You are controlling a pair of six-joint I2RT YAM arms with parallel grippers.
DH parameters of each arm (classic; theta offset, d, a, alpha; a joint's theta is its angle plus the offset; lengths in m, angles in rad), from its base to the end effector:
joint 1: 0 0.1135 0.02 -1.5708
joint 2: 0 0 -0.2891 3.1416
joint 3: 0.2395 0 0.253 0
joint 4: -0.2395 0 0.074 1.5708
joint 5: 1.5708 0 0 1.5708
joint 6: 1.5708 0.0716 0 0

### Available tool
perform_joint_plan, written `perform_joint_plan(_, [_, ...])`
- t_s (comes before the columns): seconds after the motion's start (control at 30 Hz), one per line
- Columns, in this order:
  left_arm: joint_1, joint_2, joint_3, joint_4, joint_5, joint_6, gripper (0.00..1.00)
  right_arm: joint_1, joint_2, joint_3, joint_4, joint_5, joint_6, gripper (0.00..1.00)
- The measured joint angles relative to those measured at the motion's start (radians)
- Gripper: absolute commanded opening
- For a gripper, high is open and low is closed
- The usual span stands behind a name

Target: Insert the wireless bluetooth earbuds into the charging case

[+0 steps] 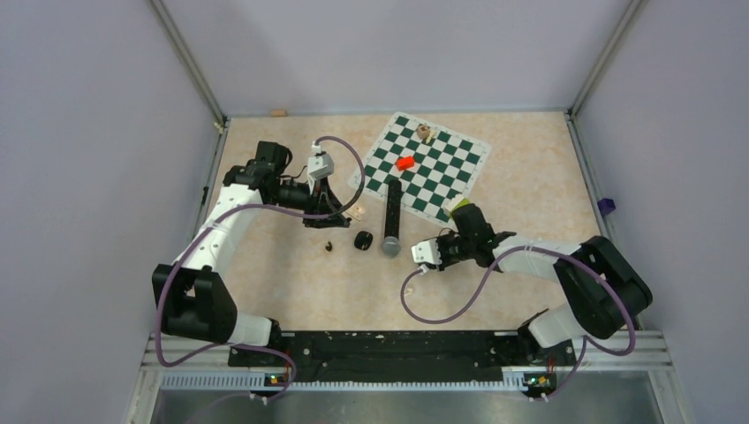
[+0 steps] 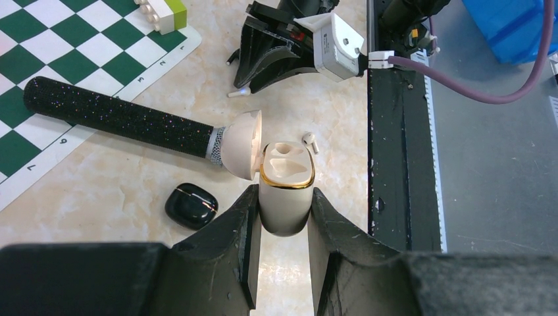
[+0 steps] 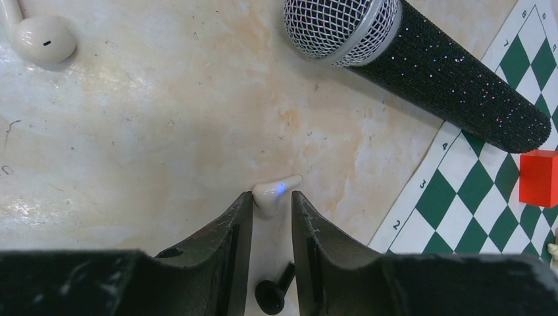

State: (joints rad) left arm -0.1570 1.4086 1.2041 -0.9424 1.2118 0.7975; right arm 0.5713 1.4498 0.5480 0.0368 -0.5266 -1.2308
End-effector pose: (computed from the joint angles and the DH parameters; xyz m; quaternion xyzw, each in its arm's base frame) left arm 0.2532 -0.1080 0.3173 0.4755 0.6588 -0.4740 0.3394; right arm 0.2100 0.1778 0.1415 -0.7662 0.4919 0.1230 0.3948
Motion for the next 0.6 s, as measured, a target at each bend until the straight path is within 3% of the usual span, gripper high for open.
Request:
perform_joint_plan(0.23, [-0.001,0.0,0.0,0.0,0.002,-0.002,0.0,0.003,0.008,0.005,0.001,0.004,0.009,0.1])
perform_joint_plan(0.6, [-0.009,-0.002,-0.012,0.028,-0.002,-0.023,0.0,0.003,0.02,0.052,-0.04,0.011,0.105,0.04])
